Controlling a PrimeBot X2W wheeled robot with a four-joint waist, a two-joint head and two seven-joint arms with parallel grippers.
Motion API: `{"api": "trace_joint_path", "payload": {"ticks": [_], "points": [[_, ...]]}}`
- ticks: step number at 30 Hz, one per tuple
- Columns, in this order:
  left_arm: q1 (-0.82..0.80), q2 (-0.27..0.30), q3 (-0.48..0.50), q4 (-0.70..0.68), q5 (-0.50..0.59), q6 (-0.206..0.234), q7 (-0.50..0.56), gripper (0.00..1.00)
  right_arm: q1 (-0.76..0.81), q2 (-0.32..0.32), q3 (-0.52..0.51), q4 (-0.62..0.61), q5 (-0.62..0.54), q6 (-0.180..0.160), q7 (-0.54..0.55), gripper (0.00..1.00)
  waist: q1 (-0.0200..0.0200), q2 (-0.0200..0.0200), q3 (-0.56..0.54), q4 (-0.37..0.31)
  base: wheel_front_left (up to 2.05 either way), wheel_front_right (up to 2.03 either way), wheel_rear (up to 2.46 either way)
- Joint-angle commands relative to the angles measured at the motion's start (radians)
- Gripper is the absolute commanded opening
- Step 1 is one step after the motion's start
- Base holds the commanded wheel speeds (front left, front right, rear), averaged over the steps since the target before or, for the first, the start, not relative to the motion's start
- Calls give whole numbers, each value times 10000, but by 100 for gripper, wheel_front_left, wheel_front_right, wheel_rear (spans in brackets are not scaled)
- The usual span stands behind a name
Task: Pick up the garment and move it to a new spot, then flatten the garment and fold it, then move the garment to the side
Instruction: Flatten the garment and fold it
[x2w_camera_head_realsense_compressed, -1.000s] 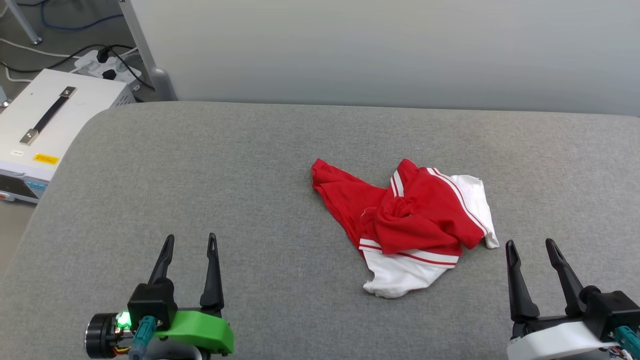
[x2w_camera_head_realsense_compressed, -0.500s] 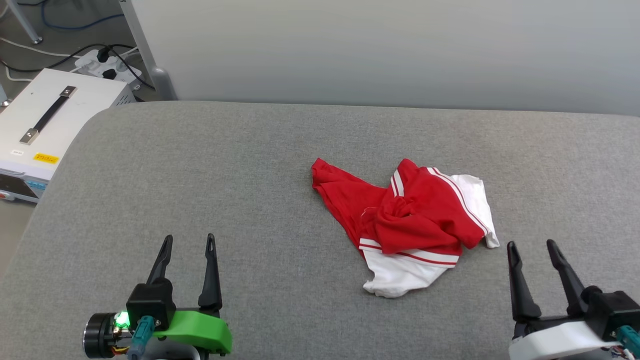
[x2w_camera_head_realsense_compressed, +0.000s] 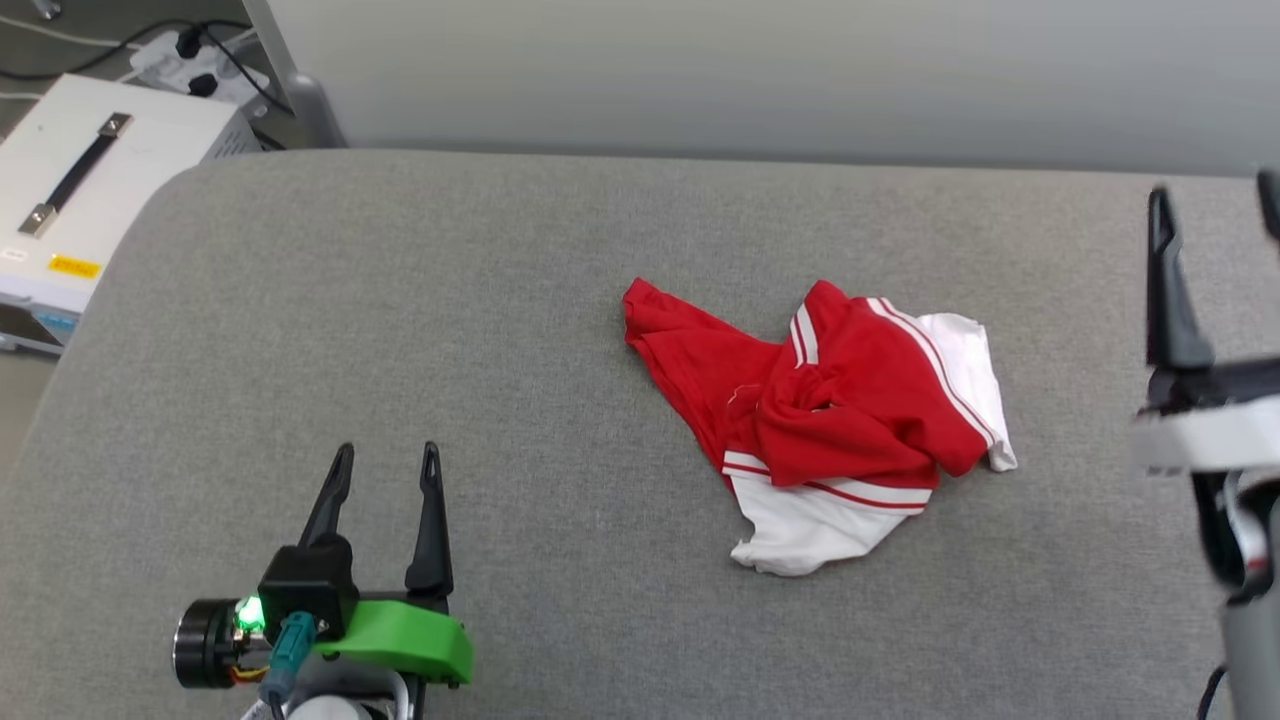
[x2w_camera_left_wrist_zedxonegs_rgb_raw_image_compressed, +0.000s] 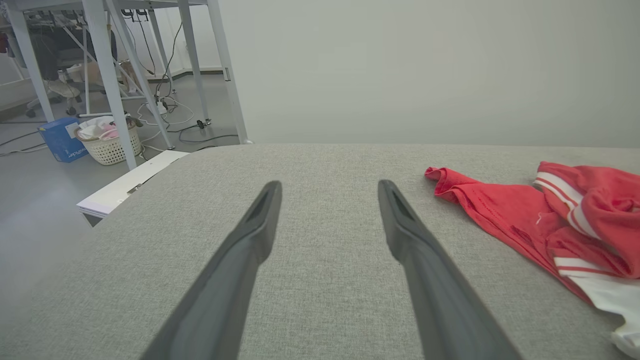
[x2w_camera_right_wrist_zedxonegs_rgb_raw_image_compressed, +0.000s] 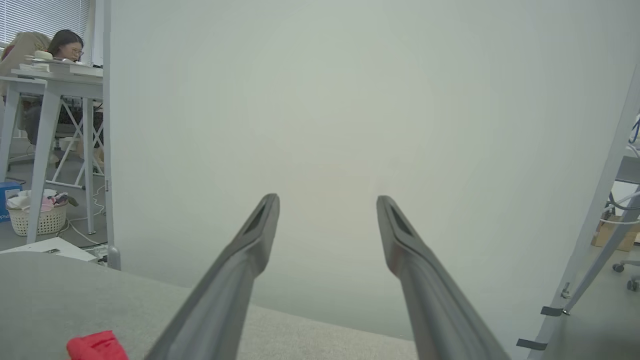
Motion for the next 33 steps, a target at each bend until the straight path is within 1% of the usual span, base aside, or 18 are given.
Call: {"api": "trace_joint_path", "payload": {"ticks": [1, 2, 4, 6, 9, 12, 13, 15, 17, 19, 21, 25, 30, 33], "points": [[-303, -48, 35, -80, 103, -52, -59, 100, -538, -373, 195, 233, 63, -6, -48, 100, 0, -1, 402, 40, 0, 0, 0], [-360, -56, 36, -101, 111, -59, -59, 100, -851, -638, 331, 425, 107, -6, -48, 100, 0, -1, 494, 46, 0, 0, 0], [-459, -73, 41, -125, 128, -69, -59, 100, -1402, -1141, 798, 1186, 334, -6, -45, 100, 0, -1, 635, 51, 0, 0, 0], [-553, -88, 34, -147, 141, -80, -59, 100, -1992, -1705, 1465, 2011, 756, -6, 414, 100, 0, -1, 790, 81, 0, 0, 0], [-730, -111, 9, -190, 145, -90, -59, 100, -2974, -2583, 2470, 3082, 1919, -6, 1853, 100, 0, -1, 1031, 157, 0, 0, 0], [-888, -128, -29, -230, 138, -97, -59, 100, -3529, -3268, 3502, 3550, 2979, -6, 3496, 100, 0, -1, 1251, 243, 0, 0, 0], [-956, -134, -41, -243, 130, -97, -59, 100, -3669, -3537, 3974, 3690, 3481, -6, 4241, 100, 0, -1, 1340, 283, 0, 0, 0], [-1069, -144, -68, -271, 119, -91, -59, 100, -3895, -4044, 4890, 3750, 4503, -6, 5565, 100, 0, -1, 1498, 355, 0, 0, 0], [-1181, -151, -87, -297, 103, -75, -59, 100, -4113, -4471, 5541, 3738, 5451, -6, 6743, 100, 0, -1, 1670, 412, 0, 0, 0], [-1294, -157, -103, -318, 81, -59, -59, 100, -4330, -4763, 6028, 3722, 6195, -6, 7729, 100, 0, -1, 1866, 461, 0, 0, 0], [-1407, -162, -139, -315, 62, -45, -59, 100, -4550, -4939, 6397, 3750, 6667, -6, 8415, 100, 0, -1, 2069, 528, 0, 0, 0], [-1670, -169, -242, -336, 16, -9, -59, 100, -4998, -5033, 6988, 4100, 6953, -6, 9086, 100, 0, -1, 2479, 703, 0, 0, 0], [-1926, -173, -403, -364, -133, 96, -59, 100, -5221, -4691, 7622, 4911, 7091, -6, 9142, 100, 0, -1, 2851, 917, 0, 0, 0], [-2004, -173, -461, -318, -203, 140, -59, 100, -5064, -4515, 8252, 5355, 7184, -6, 9072, 100, 0, -1, 2923, 1020, 0, 0, 0]]}}
